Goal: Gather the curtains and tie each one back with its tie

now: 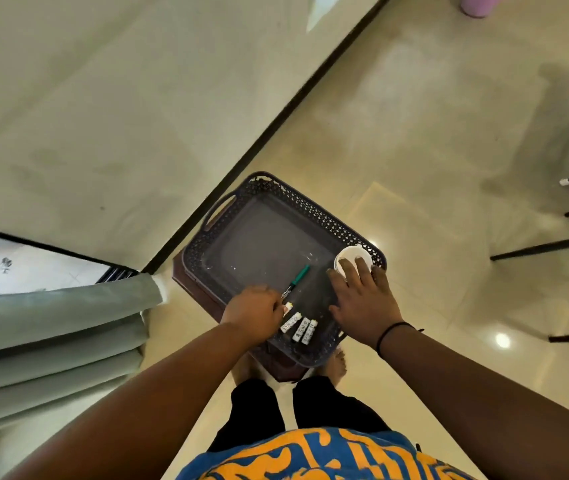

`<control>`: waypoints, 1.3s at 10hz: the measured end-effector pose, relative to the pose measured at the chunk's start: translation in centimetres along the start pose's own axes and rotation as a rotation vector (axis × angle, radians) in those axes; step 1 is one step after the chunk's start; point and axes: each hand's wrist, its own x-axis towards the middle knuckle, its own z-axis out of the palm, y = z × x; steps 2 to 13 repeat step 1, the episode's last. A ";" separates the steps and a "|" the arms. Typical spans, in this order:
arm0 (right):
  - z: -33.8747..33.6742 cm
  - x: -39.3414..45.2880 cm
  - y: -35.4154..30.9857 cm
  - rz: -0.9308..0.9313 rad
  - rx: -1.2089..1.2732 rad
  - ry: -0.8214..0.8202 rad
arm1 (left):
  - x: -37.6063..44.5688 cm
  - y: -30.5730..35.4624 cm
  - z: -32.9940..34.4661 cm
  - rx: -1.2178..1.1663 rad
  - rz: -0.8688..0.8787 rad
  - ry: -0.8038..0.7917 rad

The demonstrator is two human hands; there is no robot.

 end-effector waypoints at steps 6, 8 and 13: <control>-0.3 0.2 -0.2 -0.083 -0.003 -0.038 | -1.2 0.3 -0.2 0.046 -0.065 0.041; -0.3 0.2 -0.2 -0.083 -0.003 -0.038 | -1.2 0.3 -0.2 0.046 -0.065 0.041; -0.3 0.2 -0.2 -0.083 -0.003 -0.038 | -1.2 0.3 -0.2 0.046 -0.065 0.041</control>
